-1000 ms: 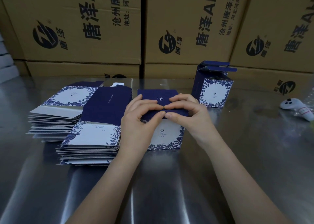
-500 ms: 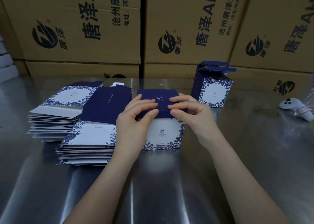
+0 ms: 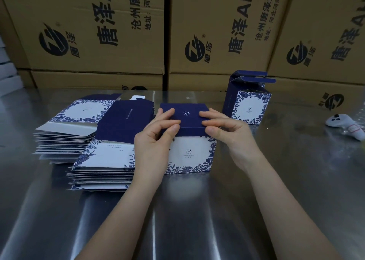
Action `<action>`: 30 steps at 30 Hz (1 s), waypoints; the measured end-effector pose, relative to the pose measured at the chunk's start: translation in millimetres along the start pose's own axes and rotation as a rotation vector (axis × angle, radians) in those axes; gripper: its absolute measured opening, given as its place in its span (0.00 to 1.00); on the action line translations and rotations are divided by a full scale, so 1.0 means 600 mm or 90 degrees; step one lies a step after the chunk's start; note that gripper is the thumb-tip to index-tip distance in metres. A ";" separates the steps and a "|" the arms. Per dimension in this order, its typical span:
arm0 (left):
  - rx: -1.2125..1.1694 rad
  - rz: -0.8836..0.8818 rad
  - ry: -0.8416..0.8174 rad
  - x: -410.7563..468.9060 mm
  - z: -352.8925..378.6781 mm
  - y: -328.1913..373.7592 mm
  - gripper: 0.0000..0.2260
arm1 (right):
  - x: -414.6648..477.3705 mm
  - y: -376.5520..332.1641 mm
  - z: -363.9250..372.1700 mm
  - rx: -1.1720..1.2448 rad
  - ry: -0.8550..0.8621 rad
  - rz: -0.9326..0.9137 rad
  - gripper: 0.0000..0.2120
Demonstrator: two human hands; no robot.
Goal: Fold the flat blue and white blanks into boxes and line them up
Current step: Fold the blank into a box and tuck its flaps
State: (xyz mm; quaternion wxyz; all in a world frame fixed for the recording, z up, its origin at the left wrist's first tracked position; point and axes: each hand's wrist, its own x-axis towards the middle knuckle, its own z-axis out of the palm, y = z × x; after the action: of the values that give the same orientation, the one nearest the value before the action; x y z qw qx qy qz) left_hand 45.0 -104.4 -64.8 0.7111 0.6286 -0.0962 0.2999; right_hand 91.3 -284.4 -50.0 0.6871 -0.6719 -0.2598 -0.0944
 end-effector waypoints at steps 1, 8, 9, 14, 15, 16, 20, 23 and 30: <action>-0.003 0.002 0.000 -0.001 0.000 0.000 0.18 | 0.000 0.000 -0.002 0.018 -0.002 0.005 0.09; -0.019 0.004 0.005 -0.003 0.002 0.001 0.16 | 0.001 0.003 0.002 0.031 0.031 -0.015 0.07; -0.017 0.004 0.005 -0.003 0.002 0.002 0.16 | 0.001 0.004 0.001 0.030 0.029 -0.015 0.07; -0.049 -0.008 0.018 -0.005 0.003 0.001 0.17 | 0.000 0.005 -0.009 0.081 -0.016 0.024 0.08; -0.062 -0.014 0.025 -0.006 0.003 0.000 0.16 | 0.000 0.005 -0.011 0.094 -0.022 0.031 0.07; -0.077 -0.022 0.033 -0.007 0.004 -0.002 0.16 | 0.000 0.005 -0.012 0.103 -0.024 0.034 0.07; -0.123 -0.052 0.056 -0.009 0.007 -0.006 0.13 | 0.002 0.007 -0.010 0.101 -0.004 0.015 0.06; -0.119 -0.055 0.057 -0.007 0.006 -0.005 0.13 | 0.002 0.008 -0.009 0.090 0.012 -0.003 0.05; -0.119 -0.051 0.052 -0.012 0.006 -0.008 0.13 | -0.002 0.004 -0.014 0.129 -0.050 0.032 0.07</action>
State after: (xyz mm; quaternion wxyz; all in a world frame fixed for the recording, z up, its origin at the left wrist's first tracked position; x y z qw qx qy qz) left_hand 42.8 -110.3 -72.2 0.7816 0.5498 -0.0691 0.2863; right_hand 93.6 -292.7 -52.3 0.7430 -0.6084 -0.2779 -0.0241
